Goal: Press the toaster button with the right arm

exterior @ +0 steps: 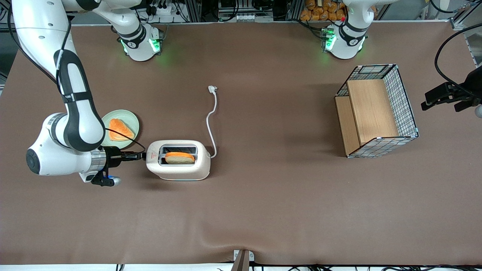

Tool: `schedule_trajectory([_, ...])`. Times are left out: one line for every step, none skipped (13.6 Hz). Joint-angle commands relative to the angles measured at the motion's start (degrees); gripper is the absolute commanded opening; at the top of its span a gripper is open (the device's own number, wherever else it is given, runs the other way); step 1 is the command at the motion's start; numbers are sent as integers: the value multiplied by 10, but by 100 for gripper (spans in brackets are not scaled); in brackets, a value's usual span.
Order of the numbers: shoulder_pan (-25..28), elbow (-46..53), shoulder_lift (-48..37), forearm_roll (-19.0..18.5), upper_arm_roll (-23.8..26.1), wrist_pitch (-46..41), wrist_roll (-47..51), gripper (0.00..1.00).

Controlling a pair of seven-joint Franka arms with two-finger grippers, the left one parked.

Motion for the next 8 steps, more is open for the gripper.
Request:
schedule_trajectory([-9, 3, 20, 36, 3, 4, -30, 0])
schedule_trajectory([-12, 3, 26, 44, 3, 10, -34, 0])
schedule_trajectory([-17, 2, 28, 46, 3, 15, -34, 0])
schedule_trajectory([-17, 3, 33, 48, 3, 17, -34, 0])
schedule_trajectory([-18, 3, 36, 59, 3, 21, -34, 0])
schedule_trajectory([-19, 2, 41, 70, 3, 23, -34, 0])
schedule_trajectory([-20, 2, 45, 73, 3, 24, -34, 0])
schedule_trajectory([-23, 2, 47, 73, 3, 25, -34, 0])
